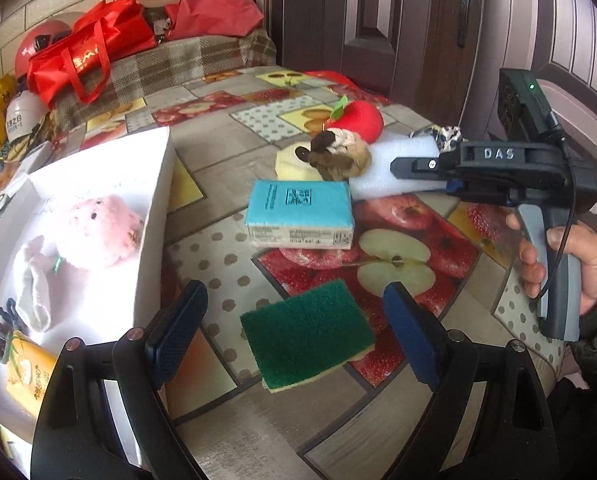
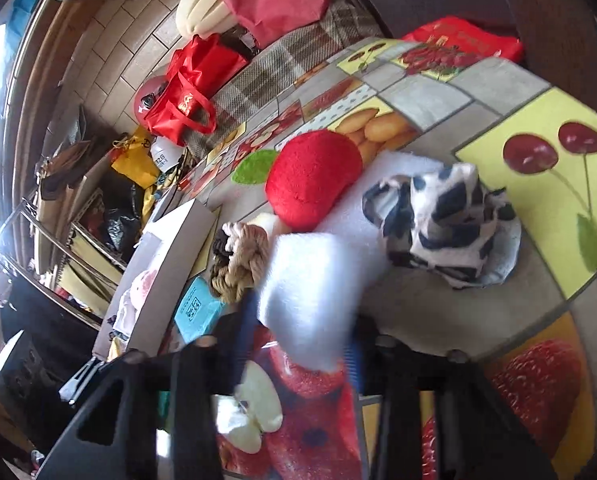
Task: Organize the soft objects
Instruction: 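Grasp the white foam sheet with the right tool and lift it, then carry the sponge over the white box with left tool while right carries foam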
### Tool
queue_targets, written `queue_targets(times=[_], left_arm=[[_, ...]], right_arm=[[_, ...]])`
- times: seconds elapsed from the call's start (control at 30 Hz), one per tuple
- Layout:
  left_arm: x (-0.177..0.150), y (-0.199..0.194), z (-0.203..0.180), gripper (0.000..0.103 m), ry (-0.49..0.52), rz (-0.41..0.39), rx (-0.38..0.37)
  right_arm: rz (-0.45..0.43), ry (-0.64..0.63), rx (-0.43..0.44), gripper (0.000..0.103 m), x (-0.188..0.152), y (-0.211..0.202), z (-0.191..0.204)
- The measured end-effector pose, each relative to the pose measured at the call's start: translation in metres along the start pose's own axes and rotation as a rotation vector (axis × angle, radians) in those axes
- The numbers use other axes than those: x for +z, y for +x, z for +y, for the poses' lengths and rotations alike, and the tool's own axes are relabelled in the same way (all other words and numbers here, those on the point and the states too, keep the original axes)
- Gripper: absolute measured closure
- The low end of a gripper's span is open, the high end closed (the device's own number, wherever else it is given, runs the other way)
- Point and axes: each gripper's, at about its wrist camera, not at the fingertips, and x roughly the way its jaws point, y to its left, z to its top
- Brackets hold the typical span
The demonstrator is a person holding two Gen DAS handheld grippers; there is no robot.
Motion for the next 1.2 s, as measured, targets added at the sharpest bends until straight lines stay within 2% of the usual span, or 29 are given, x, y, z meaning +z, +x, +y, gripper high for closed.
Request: queue_targets(times=[0.07,0.2,0.33,0.47,0.57,0.67,0.77,0.83,0.9,1.0,1.1,1.2], left_arm=[[-0.001,0.005,-0.005,0.013,0.014,0.037,-0.017],[-0.004,0.008,-0.016,0.015,0.067,0.057,-0.006],[-0.006,0.019,-0.012,0.034,0.048,0.113,0.004],[-0.007,0.014,-0.009,0.044,0.034,0.086,-0.036],[-0.007,0.0,-0.013,0.046,0.055,0.01,-0.035],[-0.008,-0.024,-0.013,0.046,0.064,-0.126,-0.052],[-0.015,-0.053,-0.006,0.046,0.062,-0.297,-0.024],[-0.018,-0.066,0.001,0.046,0.045,-0.373,0.038],[-0.02,-0.075,0.012,0.046,0.01,-0.413,0.083],[-0.022,-0.08,0.034,0.045,-0.05,-0.426,0.126],[-0.028,-0.085,0.049,0.045,-0.065,-0.45,0.199],[-0.033,-0.089,0.064,0.045,-0.096,-0.459,0.223]], right_arm=[[-0.036,0.015,0.022,0.077,0.0,-0.008,-0.004],[-0.174,-0.02,0.041,0.081,-0.007,-0.036,0.002],[-0.299,-0.101,0.007,0.083,-0.016,-0.059,0.019],[-0.352,-0.188,-0.027,0.083,-0.021,-0.069,0.035],[-0.372,-0.241,-0.044,0.084,-0.025,-0.069,0.047],[-0.381,-0.275,-0.054,0.084,-0.026,-0.069,0.054],[-0.399,-0.293,-0.067,0.084,-0.032,-0.07,0.058],[-0.415,-0.314,-0.076,0.084,-0.035,-0.071,0.063],[-0.434,-0.344,-0.093,0.084,-0.038,-0.071,0.069],[-0.454,-0.377,-0.111,0.084,-0.042,-0.071,0.077],[-0.454,-0.401,-0.117,0.084,-0.043,-0.067,0.082],[-0.446,-0.438,-0.121,0.084,-0.043,-0.06,0.09]])
